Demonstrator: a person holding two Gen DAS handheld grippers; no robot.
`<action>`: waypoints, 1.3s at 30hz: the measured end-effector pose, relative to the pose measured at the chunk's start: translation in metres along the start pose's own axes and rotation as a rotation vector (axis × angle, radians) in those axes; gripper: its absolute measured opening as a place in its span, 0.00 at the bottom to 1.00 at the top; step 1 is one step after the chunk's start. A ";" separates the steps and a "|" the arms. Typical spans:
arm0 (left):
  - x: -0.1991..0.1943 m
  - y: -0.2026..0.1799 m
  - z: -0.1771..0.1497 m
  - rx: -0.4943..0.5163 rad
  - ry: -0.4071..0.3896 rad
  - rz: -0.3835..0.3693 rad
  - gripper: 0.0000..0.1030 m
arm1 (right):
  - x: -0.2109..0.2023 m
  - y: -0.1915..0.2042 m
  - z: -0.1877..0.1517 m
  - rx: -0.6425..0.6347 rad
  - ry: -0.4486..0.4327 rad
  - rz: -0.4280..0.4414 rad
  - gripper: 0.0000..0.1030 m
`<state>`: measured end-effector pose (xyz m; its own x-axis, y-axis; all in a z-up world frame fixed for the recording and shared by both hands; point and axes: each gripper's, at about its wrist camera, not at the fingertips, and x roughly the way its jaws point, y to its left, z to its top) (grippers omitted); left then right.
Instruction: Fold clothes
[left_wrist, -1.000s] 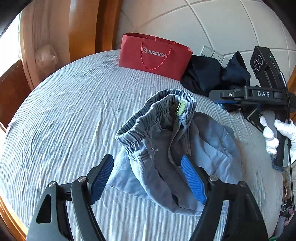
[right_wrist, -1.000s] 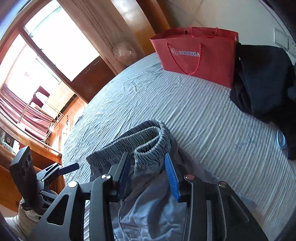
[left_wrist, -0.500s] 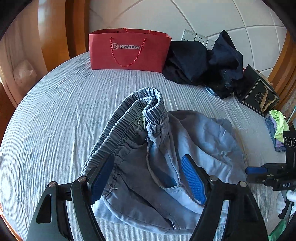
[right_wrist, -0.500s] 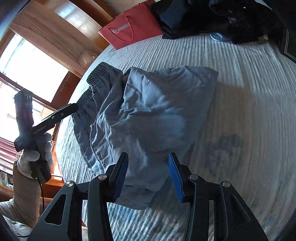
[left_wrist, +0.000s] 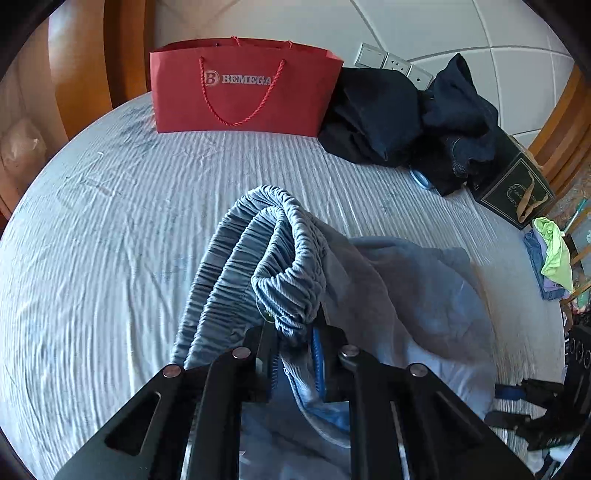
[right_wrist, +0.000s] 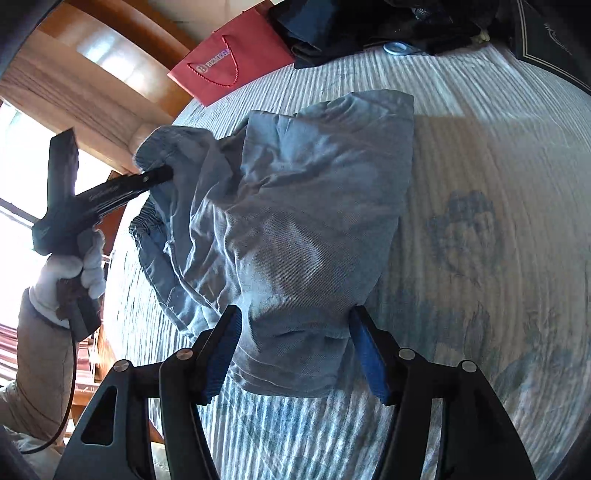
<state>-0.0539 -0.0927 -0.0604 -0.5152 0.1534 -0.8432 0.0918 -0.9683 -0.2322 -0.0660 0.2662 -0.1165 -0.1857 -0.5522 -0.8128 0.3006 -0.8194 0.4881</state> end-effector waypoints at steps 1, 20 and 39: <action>-0.006 0.008 -0.002 -0.001 0.001 -0.011 0.13 | -0.003 0.003 -0.001 0.009 -0.009 -0.001 0.58; -0.044 0.020 0.005 0.151 -0.064 0.051 0.74 | -0.022 0.003 0.017 0.127 -0.092 -0.071 0.75; 0.074 0.008 0.038 0.234 0.062 0.101 0.68 | 0.061 -0.028 0.137 0.206 -0.017 -0.120 0.49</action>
<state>-0.1232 -0.0968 -0.1065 -0.4600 0.0584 -0.8860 -0.0633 -0.9975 -0.0328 -0.2139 0.2344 -0.1355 -0.2247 -0.4503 -0.8642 0.0786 -0.8923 0.4445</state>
